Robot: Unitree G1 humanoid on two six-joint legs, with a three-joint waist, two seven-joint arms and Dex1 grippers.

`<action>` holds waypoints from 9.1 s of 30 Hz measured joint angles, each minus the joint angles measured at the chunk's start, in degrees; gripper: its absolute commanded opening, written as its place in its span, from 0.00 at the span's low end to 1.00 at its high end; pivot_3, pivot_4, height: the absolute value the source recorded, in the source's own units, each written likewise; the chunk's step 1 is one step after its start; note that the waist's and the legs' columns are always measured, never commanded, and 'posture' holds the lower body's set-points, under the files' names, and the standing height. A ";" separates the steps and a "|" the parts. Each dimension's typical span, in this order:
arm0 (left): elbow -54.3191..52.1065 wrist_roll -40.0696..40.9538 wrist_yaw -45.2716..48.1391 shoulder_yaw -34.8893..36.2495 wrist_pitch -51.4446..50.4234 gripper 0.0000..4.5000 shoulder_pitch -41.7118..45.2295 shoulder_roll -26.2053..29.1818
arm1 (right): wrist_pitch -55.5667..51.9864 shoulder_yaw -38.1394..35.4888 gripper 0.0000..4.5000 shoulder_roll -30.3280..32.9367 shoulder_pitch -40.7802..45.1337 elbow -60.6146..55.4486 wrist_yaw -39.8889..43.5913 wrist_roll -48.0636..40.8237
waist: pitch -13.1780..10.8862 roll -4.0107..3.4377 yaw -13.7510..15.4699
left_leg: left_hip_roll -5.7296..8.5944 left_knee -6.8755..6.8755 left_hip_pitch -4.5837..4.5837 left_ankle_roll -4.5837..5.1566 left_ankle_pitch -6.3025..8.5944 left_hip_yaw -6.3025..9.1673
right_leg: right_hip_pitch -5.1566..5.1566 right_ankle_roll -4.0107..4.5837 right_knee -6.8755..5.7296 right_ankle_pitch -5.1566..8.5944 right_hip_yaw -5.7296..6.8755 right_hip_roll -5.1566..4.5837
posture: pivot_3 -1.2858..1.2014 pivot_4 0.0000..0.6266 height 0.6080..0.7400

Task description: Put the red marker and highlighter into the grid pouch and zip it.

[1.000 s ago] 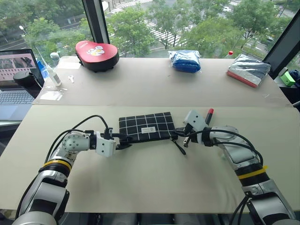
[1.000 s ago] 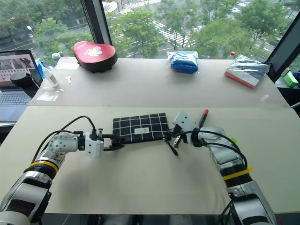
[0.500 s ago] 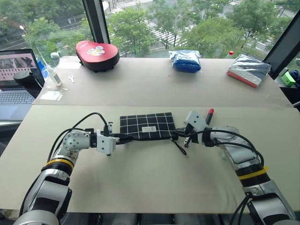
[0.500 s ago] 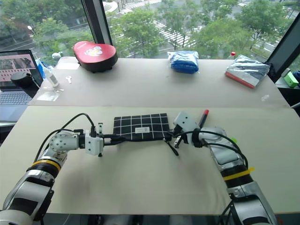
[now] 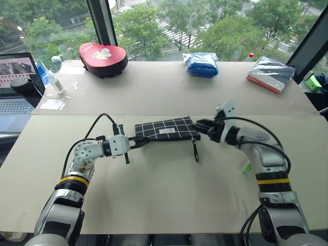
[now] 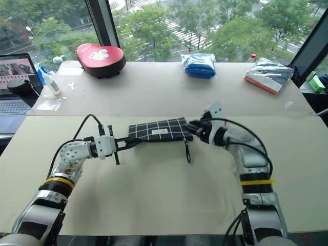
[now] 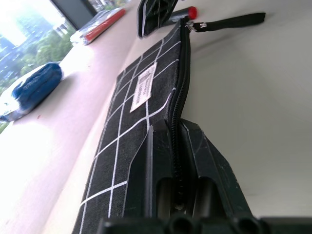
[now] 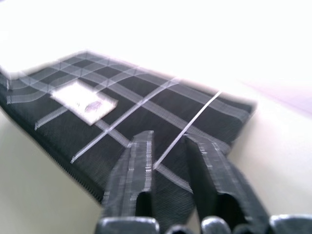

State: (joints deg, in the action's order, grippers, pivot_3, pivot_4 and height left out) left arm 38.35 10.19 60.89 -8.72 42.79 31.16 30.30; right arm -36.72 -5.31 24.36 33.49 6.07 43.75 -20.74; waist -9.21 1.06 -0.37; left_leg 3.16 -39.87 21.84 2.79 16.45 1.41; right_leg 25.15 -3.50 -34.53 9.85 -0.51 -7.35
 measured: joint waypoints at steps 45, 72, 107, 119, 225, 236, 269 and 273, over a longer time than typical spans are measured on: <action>-25.55 1.03 -12.79 5.31 -30.08 0.00 -8.81 -5.57 | 1.67 8.94 0.01 -4.17 2.70 4.44 -8.58 6.06 | 0.00 0.00 -0.50 | 0.02 0.00 0.15 -0.30 -0.18 -0.07 | 0.13 0.07 0.07 -0.07 -0.02 0.00 | 0.52 0.24 1.00; -28.51 0.20 -14.38 5.26 -33.34 0.00 -8.92 -5.74 | 1.65 18.41 0.01 -8.57 8.85 5.49 -3.95 11.53 | 0.00 -0.01 -0.61 | 0.03 -0.01 0.17 -0.37 -0.22 -0.06 | 0.21 0.07 -0.04 -0.06 -0.02 0.02 | 0.52 0.24 1.00; -26.42 0.12 -10.78 3.65 -32.87 0.00 -6.48 -7.00 | -7.72 8.05 0.98 3.75 -5.02 -18.77 8.52 -4.73 | 0.00 0.00 0.22 | 0.02 -0.03 0.26 -0.25 -0.15 0.01 | 0.20 0.06 0.01 -0.06 0.10 0.01 | 0.52 0.24 1.00; -28.90 0.93 -10.55 4.29 -33.22 0.00 -10.07 -5.59 | -17.00 -11.79 0.98 20.52 -21.60 -31.28 -1.75 -4.86 | -0.01 0.02 0.24 | -0.07 -0.07 0.02 0.02 0.01 -0.12 | 0.00 0.12 0.36 -0.10 -0.02 0.01 | 0.52 0.24 1.00; -27.59 2.08 -7.77 2.54 -32.91 0.00 -9.33 -9.10 | 12.00 7.02 0.22 28.99 -19.61 -26.16 6.87 15.14 | -0.01 0.02 0.95 | -0.05 -0.14 -0.04 0.02 -0.01 -0.12 | -0.12 0.13 0.43 -0.12 -0.06 0.08 | 0.52 0.24 1.00; -27.58 2.06 -7.35 2.50 -32.92 0.00 -9.25 -9.07 | 12.56 9.43 0.22 27.78 -15.68 -23.46 6.97 17.63 | -0.01 0.02 0.96 | -0.04 -0.14 -0.02 0.00 -0.02 -0.13 | -0.11 0.13 0.44 -0.12 -0.05 0.08 | 0.52 0.24 1.00; -26.29 1.01 -5.01 2.28 -31.03 0.00 -9.26 -8.28 | 9.08 8.47 0.22 27.83 -14.25 -21.14 8.41 14.14 | -0.01 0.02 0.98 | -0.04 -0.15 -0.01 0.01 -0.01 -0.13 | -0.10 0.14 0.44 -0.12 -0.05 0.06 | 0.52 0.24 1.00; -26.14 1.01 -4.84 2.22 -30.81 0.00 -9.28 -8.25 | 9.09 11.80 0.22 26.67 -11.98 -21.02 8.14 16.63 | -0.01 0.02 0.90 | -0.04 -0.15 -0.01 0.01 -0.01 -0.13 | -0.09 0.14 0.43 -0.12 -0.05 0.06 | 0.52 0.24 1.00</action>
State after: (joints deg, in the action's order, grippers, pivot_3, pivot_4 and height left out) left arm 12.21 11.20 56.05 -6.50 11.98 21.87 22.05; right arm -27.63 6.49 51.03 21.51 -14.95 51.89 -4.10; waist -9.22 1.08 0.53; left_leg 3.12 -40.02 21.83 2.79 16.43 1.28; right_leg 25.06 -3.36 -34.10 9.73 -0.56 -7.29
